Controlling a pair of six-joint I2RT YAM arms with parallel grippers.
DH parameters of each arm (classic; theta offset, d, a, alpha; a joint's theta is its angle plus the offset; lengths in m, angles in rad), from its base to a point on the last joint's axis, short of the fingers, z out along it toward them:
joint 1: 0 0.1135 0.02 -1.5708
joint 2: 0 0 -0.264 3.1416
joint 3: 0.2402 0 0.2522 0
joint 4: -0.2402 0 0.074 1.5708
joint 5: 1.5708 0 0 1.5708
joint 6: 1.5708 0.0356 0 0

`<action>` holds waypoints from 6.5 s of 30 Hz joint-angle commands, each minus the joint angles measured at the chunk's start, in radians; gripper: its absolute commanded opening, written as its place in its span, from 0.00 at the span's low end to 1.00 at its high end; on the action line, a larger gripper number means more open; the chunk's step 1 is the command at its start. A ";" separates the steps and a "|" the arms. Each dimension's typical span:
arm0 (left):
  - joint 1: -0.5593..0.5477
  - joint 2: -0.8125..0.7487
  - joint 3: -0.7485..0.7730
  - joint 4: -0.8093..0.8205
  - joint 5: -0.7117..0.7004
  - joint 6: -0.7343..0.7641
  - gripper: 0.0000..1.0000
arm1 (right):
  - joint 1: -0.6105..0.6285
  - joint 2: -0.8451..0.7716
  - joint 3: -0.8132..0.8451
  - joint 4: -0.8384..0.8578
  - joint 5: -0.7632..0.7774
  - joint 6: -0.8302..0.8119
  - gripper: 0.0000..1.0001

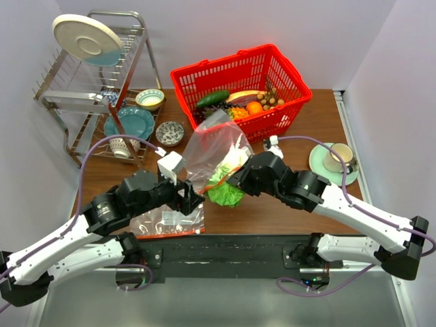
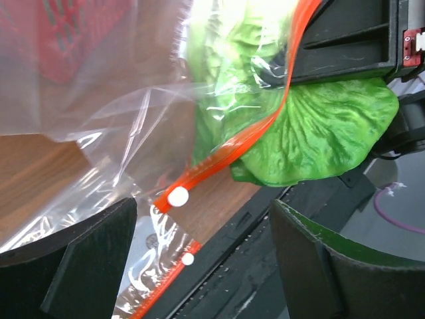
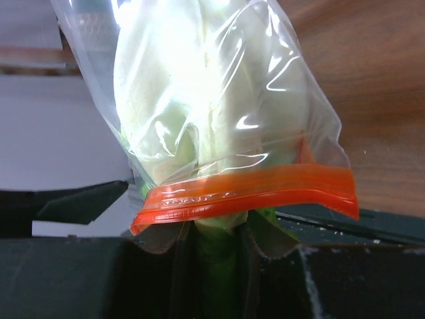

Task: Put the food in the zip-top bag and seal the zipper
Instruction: Place the fake vegetable in the zipper food storage bag.

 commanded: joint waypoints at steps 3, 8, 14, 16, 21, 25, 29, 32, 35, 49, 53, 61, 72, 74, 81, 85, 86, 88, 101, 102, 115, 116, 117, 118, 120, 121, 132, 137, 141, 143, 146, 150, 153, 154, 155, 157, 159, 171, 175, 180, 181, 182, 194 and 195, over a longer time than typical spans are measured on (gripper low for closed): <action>0.002 -0.027 0.029 0.058 -0.089 0.176 0.86 | -0.002 -0.090 -0.057 -0.058 0.092 0.315 0.00; 0.002 -0.024 0.021 0.122 -0.106 0.343 0.89 | -0.002 -0.131 -0.069 -0.076 0.107 0.382 0.00; 0.002 -0.030 -0.051 0.289 0.008 0.613 0.90 | -0.002 -0.150 -0.036 -0.108 0.129 0.412 0.00; 0.000 -0.029 -0.083 0.315 0.059 0.678 0.90 | -0.002 -0.147 -0.019 -0.121 0.132 0.424 0.00; -0.005 -0.043 -0.149 0.363 0.081 0.929 0.90 | -0.003 -0.145 0.012 -0.129 0.129 0.455 0.00; -0.009 -0.067 -0.206 0.398 0.102 1.074 0.90 | -0.006 -0.127 0.046 -0.133 0.111 0.456 0.00; -0.009 -0.153 -0.282 0.498 0.090 1.195 0.88 | -0.009 -0.116 0.060 -0.127 0.083 0.459 0.00; -0.009 -0.179 -0.307 0.500 0.108 1.288 0.77 | -0.010 -0.108 0.049 -0.107 0.048 0.470 0.00; -0.009 -0.173 -0.299 0.515 0.114 1.304 0.74 | -0.012 -0.101 0.038 -0.086 0.006 0.487 0.00; -0.011 -0.130 -0.312 0.526 0.136 1.361 0.64 | -0.015 -0.093 0.052 -0.067 -0.017 0.518 0.00; -0.009 -0.127 -0.321 0.529 0.125 1.367 0.49 | -0.015 -0.096 0.052 -0.070 -0.020 0.522 0.00; -0.009 -0.101 -0.310 0.550 0.088 1.361 0.32 | -0.015 -0.108 0.050 -0.072 -0.020 0.528 0.00; -0.009 -0.081 -0.289 0.559 0.102 1.327 0.03 | -0.013 -0.121 0.058 -0.069 -0.005 0.556 0.00; -0.009 -0.084 -0.280 0.553 0.131 1.316 0.00 | -0.015 -0.139 0.038 -0.050 0.009 0.583 0.00; -0.011 -0.086 -0.249 0.541 0.292 1.185 0.00 | -0.015 -0.191 -0.054 0.031 0.115 0.642 0.00; -0.015 -0.087 -0.229 0.599 0.419 1.062 0.00 | -0.015 -0.193 -0.097 0.040 0.169 0.671 0.00; -0.018 -0.086 -0.229 0.611 0.442 1.040 0.00 | -0.015 -0.199 -0.111 0.054 0.184 0.677 0.00; -0.023 -0.079 -0.230 0.647 0.496 0.979 0.00 | -0.013 -0.203 -0.146 0.088 0.204 0.688 0.00; -0.198 0.052 -0.207 0.720 0.506 0.884 0.00 | -0.015 -0.256 -0.181 0.138 0.385 0.649 0.00; -0.212 0.062 -0.189 0.733 0.504 0.876 0.00 | -0.015 -0.257 -0.195 0.141 0.411 0.654 0.00; -0.365 0.203 -0.125 0.829 0.455 0.767 0.00 | -0.013 -0.280 -0.249 0.120 0.521 0.642 0.00; -0.365 0.188 -0.134 0.879 0.450 0.728 0.00 | -0.015 -0.277 -0.234 0.094 0.547 0.643 0.00; -0.365 0.178 -0.155 0.906 0.452 0.711 0.00 | -0.015 -0.276 -0.230 0.053 0.552 0.643 0.00; -0.365 0.168 -0.166 0.936 0.450 0.689 0.00 | -0.015 -0.271 -0.227 0.040 0.557 0.643 0.00; -0.365 0.145 -0.192 1.016 0.453 0.634 0.00 | -0.015 -0.271 -0.236 0.019 0.563 0.642 0.00; -0.367 0.142 -0.195 1.033 0.459 0.618 0.00 | -0.015 -0.272 -0.244 0.020 0.565 0.645 0.00; -0.364 0.149 -0.149 0.921 0.303 0.481 0.00 | -0.013 -0.257 -0.194 -0.053 0.577 0.548 0.49; -0.341 0.186 -0.131 0.931 0.200 0.309 0.00 | -0.015 -0.254 -0.166 -0.127 0.546 0.519 0.40; -0.330 0.201 -0.174 1.015 0.203 0.236 0.00 | -0.013 -0.253 -0.141 -0.181 0.516 0.522 0.10; -0.322 0.214 -0.216 1.076 0.183 0.192 0.00 | -0.013 -0.253 -0.117 -0.223 0.503 0.524 0.00; -0.322 0.256 -0.272 1.176 0.219 0.181 0.00 | -0.015 -0.257 -0.098 -0.300 0.464 0.585 0.00; -0.328 0.353 -0.287 1.211 0.275 0.227 0.00 | -0.015 -0.323 -0.126 -0.274 0.424 0.642 0.00; -0.351 0.427 -0.278 1.236 0.311 0.273 0.00 | -0.015 -0.331 -0.129 -0.228 0.413 0.634 0.00; -0.359 0.442 -0.269 1.253 0.315 0.282 0.00 | -0.015 -0.317 -0.123 -0.231 0.402 0.633 0.00; -0.368 0.445 -0.251 1.263 0.317 0.302 0.00 | -0.015 -0.306 -0.115 -0.233 0.394 0.633 0.00; -0.374 0.438 -0.221 1.262 0.317 0.318 0.00 | -0.013 -0.288 -0.121 -0.222 0.385 0.631 0.00; -0.373 0.425 -0.184 1.259 0.315 0.318 0.00 | -0.015 -0.288 -0.143 -0.216 0.373 0.658 0.00; -0.370 0.310 -0.282 1.513 0.311 0.184 0.00 | -0.013 -0.280 -0.186 -0.127 0.422 0.467 0.00; -0.370 0.319 -0.354 1.615 0.250 0.138 0.00 | -0.013 -0.228 -0.213 -0.067 0.391 0.396 0.00; -0.370 0.324 -0.476 1.632 0.156 0.112 0.02 | -0.015 -0.158 -0.177 -0.110 0.449 0.245 0.00; -0.371 0.333 -0.503 1.609 0.130 0.109 0.06 | -0.013 -0.135 -0.169 -0.125 0.457 0.223 0.00; -0.370 0.344 -0.508 1.590 0.118 0.108 0.16 | -0.015 -0.127 -0.166 -0.129 0.462 0.193 0.00; -0.376 0.251 -0.366 1.158 -0.051 0.065 0.67 | -0.015 -0.061 -0.278 0.150 0.327 -0.231 0.00; -0.376 0.220 -0.343 1.103 -0.120 0.054 0.68 | -0.015 -0.058 -0.273 0.154 0.304 -0.268 0.00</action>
